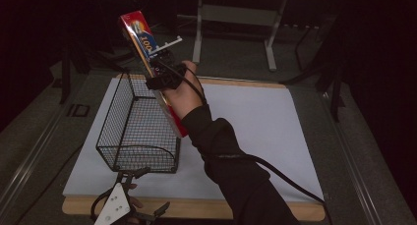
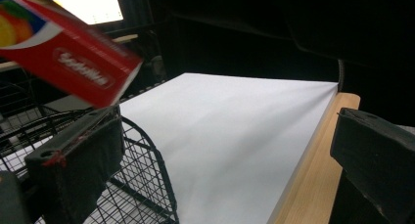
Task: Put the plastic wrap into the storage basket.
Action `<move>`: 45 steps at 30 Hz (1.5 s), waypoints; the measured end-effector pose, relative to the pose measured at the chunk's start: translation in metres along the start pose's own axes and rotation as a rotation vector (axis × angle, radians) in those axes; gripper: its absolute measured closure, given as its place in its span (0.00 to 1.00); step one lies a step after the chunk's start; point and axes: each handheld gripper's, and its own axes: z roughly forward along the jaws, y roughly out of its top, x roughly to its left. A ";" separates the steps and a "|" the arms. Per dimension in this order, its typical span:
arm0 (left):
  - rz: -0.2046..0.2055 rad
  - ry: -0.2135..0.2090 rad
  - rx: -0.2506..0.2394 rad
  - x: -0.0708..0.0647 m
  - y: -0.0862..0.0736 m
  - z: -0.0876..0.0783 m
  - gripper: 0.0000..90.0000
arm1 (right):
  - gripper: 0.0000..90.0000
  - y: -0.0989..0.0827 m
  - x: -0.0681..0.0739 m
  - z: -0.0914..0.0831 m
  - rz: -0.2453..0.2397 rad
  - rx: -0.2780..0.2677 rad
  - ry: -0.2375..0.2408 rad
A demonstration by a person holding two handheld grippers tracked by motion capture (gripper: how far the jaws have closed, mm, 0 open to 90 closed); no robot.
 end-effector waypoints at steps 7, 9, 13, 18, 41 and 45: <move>0.002 -0.008 0.001 0.000 0.000 -0.001 0.00 | 0.45 0.004 0.017 0.014 0.017 -0.047 0.026; 0.002 -0.010 0.000 -0.001 -0.001 -0.001 0.00 | 0.45 0.004 0.023 0.020 0.015 -0.051 0.028; 0.002 -0.009 -0.001 0.000 0.000 -0.002 0.00 | 0.45 0.001 0.027 0.030 0.053 -0.064 0.061; 0.001 -0.013 0.000 0.000 -0.001 -0.002 0.00 | 0.45 -0.010 0.028 0.047 0.089 -0.048 0.051; 0.001 -0.026 0.010 -0.001 -0.001 -0.001 0.00 | 0.45 -0.064 0.028 0.100 0.184 0.149 0.050; 0.002 -0.025 0.009 -0.001 -0.001 -0.001 0.00 | 0.44 -0.065 0.027 0.108 0.199 0.190 0.048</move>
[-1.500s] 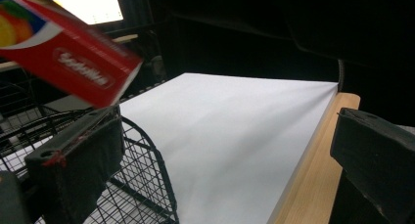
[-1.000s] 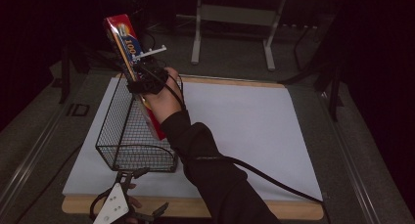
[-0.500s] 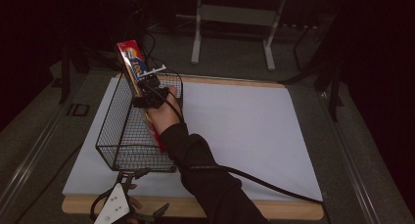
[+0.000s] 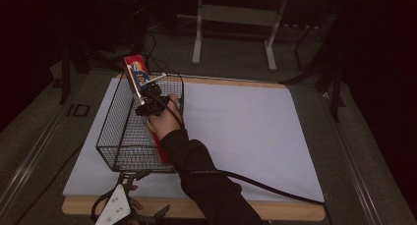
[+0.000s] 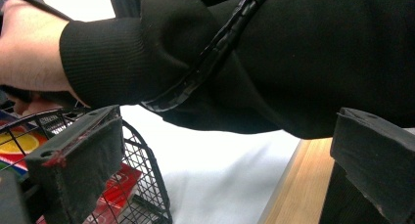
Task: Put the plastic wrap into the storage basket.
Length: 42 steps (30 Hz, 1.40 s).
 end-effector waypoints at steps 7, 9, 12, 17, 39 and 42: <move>0.000 -0.001 -0.001 0.000 0.000 0.000 0.00 | 0.44 -0.002 0.002 0.016 -0.007 0.043 -0.018; 0.000 -0.001 -0.002 0.000 0.000 -0.001 0.00 | 0.44 -0.003 0.002 0.018 -0.006 0.050 -0.019; 0.001 -0.003 -0.001 0.000 0.000 0.000 0.00 | 0.43 -0.004 0.002 0.023 -0.029 0.073 -0.034; 0.004 -0.006 0.004 0.000 0.000 0.001 0.00 | 0.43 -0.004 0.000 0.029 -0.030 0.112 -0.013; 0.005 -0.007 0.015 -0.001 -0.001 0.002 0.00 | 0.21 -0.007 -0.006 0.004 -0.105 0.026 0.057; 0.006 -0.006 0.020 -0.001 -0.002 0.003 0.00 | 0.16 -0.010 -0.009 -0.010 -0.115 -0.009 0.100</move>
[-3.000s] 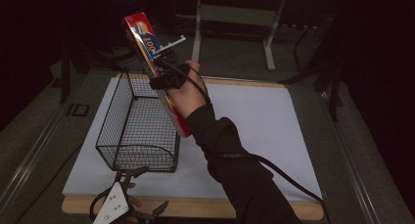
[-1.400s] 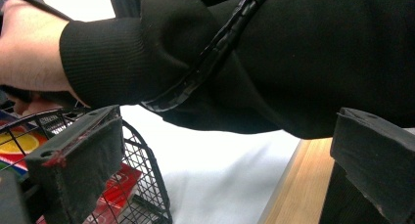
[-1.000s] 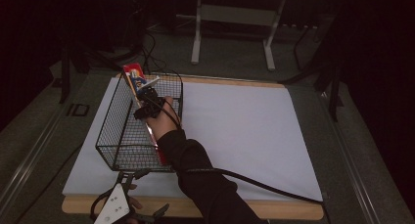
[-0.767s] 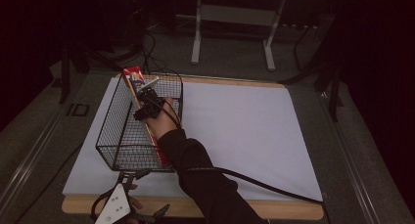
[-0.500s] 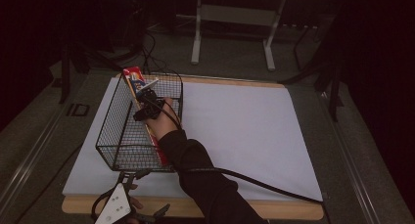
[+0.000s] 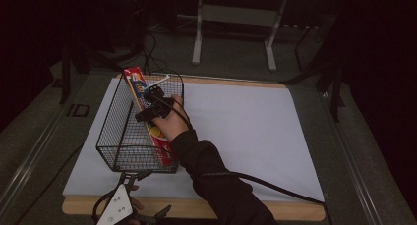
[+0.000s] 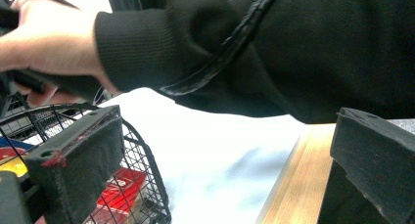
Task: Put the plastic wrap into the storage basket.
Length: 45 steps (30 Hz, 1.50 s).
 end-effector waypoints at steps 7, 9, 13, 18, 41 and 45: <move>-0.001 0.004 0.011 0.001 -0.001 0.002 0.00 | 0.16 -0.006 -0.008 -0.026 -0.046 -0.029 -0.006; -0.003 0.005 0.013 0.001 -0.001 0.003 0.00 | 0.16 -0.009 -0.013 -0.034 -0.052 -0.030 -0.022; 0.000 0.004 0.018 0.000 -0.001 0.004 0.00 | 0.16 -0.014 -0.024 -0.049 -0.049 -0.058 -0.022; -0.008 0.007 0.020 0.002 -0.002 0.005 0.00 | 0.17 -0.022 -0.037 -0.066 -0.033 -0.072 -0.029; 0.000 0.002 0.038 0.002 -0.003 0.009 0.00 | 0.17 -0.092 -0.082 -0.125 -0.028 -0.162 -0.047; 0.003 0.002 0.037 0.002 -0.003 0.009 0.00 | 0.17 -0.109 -0.090 -0.132 -0.026 -0.186 -0.042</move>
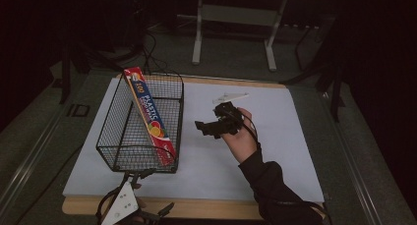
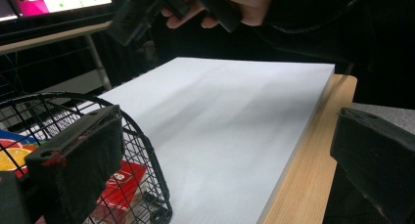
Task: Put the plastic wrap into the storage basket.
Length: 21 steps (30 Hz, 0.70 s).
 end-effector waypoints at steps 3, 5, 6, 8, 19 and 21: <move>0.001 0.001 0.001 0.000 0.000 0.000 0.00 | 0.17 -0.011 -0.005 -0.005 -0.004 -0.001 0.001; -0.002 0.001 0.002 0.000 0.000 0.000 0.00 | 0.17 -0.019 -0.009 -0.008 -0.006 0.001 -0.004; -0.002 0.001 0.002 0.000 0.000 0.000 0.00 | 0.17 -0.023 -0.011 -0.009 -0.002 -0.002 -0.004; -0.004 0.000 -0.002 -0.001 0.000 0.000 0.00 | 0.17 -0.031 -0.015 -0.012 -0.003 -0.014 0.003; 0.002 0.001 0.004 -0.001 0.000 0.000 0.00 | 0.17 -0.075 -0.036 -0.026 0.009 -0.019 0.006; 0.001 0.001 0.004 -0.001 0.000 0.000 0.00 | 0.17 -0.084 -0.038 -0.028 0.008 -0.011 -0.002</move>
